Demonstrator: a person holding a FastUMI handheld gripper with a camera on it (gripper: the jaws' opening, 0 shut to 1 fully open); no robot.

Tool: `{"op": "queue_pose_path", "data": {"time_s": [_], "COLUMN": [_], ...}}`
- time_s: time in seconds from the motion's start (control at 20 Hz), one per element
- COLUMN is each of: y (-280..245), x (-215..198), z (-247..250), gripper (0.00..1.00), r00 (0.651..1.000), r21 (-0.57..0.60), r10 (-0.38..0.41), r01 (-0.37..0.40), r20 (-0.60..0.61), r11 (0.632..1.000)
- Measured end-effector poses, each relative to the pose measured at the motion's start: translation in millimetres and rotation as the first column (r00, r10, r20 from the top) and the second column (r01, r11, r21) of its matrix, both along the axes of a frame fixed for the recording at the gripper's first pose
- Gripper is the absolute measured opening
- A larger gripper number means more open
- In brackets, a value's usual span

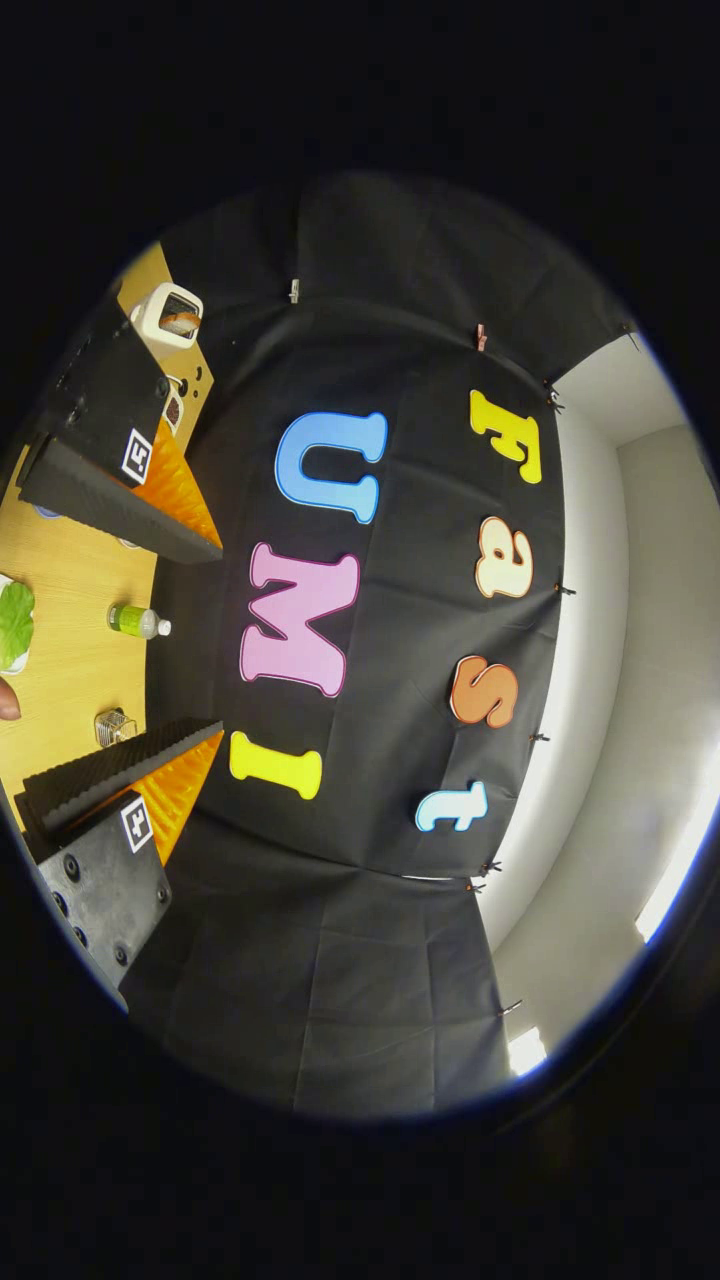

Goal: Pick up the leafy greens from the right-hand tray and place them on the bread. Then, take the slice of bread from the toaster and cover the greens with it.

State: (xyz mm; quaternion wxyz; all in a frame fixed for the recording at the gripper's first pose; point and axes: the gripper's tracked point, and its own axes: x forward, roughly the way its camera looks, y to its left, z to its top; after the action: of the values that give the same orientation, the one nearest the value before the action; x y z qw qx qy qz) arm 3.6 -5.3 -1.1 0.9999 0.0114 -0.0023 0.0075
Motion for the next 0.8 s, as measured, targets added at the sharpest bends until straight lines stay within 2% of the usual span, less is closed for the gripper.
{"op": "queue_pose_path", "data": {"time_s": [0.15, 0.3, 0.45, 0.6, 0.8], "y": [0.4, 9.6, 8.3, 9.7, 4.9], "x": [2.4, 4.5, 5.3, -1.6, -9.2], "z": [-10.1, -43.9, -97.4, -164.6, -248.9], "gripper": [0.97, 0.97, 0.96, 0.96, 0.96], "r00": [1.000, 0.990, 0.964, 0.903, 0.811], "r21": [-0.014, -0.051, -0.037, 0.038, 0.100], "r10": [0.010, 0.094, 0.160, 0.241, 0.289], "r01": [-0.010, -0.100, -0.172, -0.243, -0.278], "r20": [-0.020, -0.105, -0.214, -0.356, -0.509], "r11": [1.000, 0.994, 0.984, 0.969, 0.955]}}
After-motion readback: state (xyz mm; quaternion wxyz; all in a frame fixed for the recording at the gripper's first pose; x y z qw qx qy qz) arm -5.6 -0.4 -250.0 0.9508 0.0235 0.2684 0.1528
